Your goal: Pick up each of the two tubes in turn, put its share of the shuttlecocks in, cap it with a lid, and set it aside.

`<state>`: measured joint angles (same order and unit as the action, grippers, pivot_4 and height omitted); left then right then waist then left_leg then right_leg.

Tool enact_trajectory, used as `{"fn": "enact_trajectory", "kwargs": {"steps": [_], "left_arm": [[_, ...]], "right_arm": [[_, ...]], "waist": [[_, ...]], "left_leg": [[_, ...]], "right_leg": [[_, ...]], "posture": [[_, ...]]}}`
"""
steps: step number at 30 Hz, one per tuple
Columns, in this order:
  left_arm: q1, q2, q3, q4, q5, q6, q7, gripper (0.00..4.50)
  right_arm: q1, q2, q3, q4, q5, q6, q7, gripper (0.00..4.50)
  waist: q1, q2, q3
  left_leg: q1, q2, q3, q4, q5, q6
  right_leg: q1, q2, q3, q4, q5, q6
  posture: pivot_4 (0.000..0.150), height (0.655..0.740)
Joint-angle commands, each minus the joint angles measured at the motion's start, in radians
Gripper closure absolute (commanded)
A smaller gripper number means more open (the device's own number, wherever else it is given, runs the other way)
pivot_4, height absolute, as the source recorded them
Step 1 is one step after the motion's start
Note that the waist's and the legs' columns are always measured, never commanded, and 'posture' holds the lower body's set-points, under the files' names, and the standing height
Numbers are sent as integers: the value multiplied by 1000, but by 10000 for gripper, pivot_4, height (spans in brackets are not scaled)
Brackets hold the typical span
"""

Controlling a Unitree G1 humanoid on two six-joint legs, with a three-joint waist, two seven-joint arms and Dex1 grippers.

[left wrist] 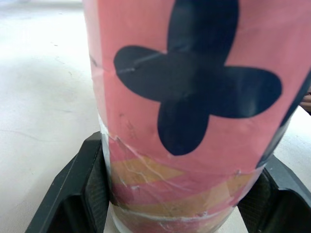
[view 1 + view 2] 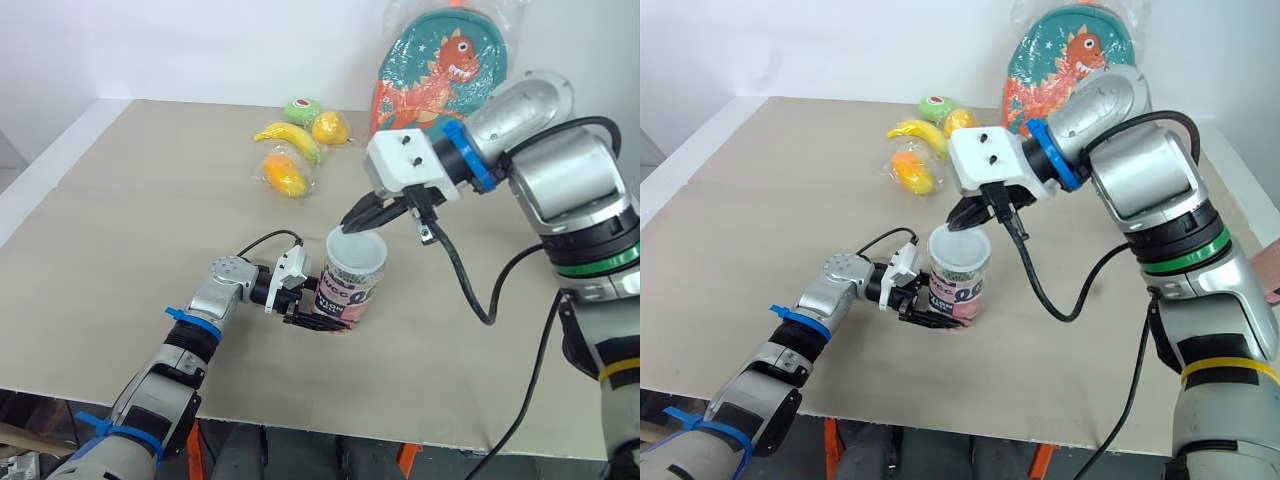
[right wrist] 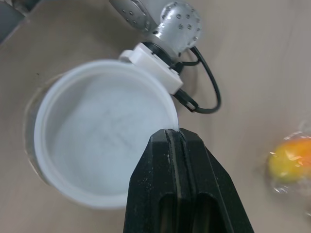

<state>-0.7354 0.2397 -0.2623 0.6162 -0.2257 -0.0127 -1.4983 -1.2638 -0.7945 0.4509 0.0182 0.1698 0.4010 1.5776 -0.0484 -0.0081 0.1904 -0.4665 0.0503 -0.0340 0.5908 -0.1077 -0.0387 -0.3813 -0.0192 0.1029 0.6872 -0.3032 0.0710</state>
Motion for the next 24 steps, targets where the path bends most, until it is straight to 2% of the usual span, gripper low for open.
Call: {"fn": "enact_trajectory", "kwargs": {"steps": [1, 5, 14, 24], "left_arm": [[18, 20, -29, 17, 32, 33, -24, 15368], [18, 25, -23, 6, 24, 62, -26, 15368], [16, 26, -19, -3, 24, 77, -24, 15368], [14, 27, -19, -2, 27, 76, -23, 15368]], "right_arm": [[-10, -44, 21, -61, 33, -23, 37, 44455], [25, -48, 33, -112, 34, -25, 37, 44455], [-44, 42, -6, 2, -18, -48, 22, 44455], [-70, 51, -29, 32, -28, -63, 24, 44455]], "waist": [[0, 0, 0], [-1, 0, 0], [-2, 0, 0], [-2, 0, 0]], "left_leg": [[0, 0, 0, 0, 0, 0], [0, 0, 0, -1, 0, 0], [1, 2, 0, 0, 0, 0], [1, 2, 0, -1, 0, 0]], "right_leg": [[0, 0, 0, 0, 0, 0], [0, 0, 0, 0, 0, -1], [0, 2, 0, 1, 0, -2], [0, 2, 0, 1, 0, -2]], "posture": [[1500, 7400], [1500, 7400], [1500, 7400], [1500, 7400]]}}
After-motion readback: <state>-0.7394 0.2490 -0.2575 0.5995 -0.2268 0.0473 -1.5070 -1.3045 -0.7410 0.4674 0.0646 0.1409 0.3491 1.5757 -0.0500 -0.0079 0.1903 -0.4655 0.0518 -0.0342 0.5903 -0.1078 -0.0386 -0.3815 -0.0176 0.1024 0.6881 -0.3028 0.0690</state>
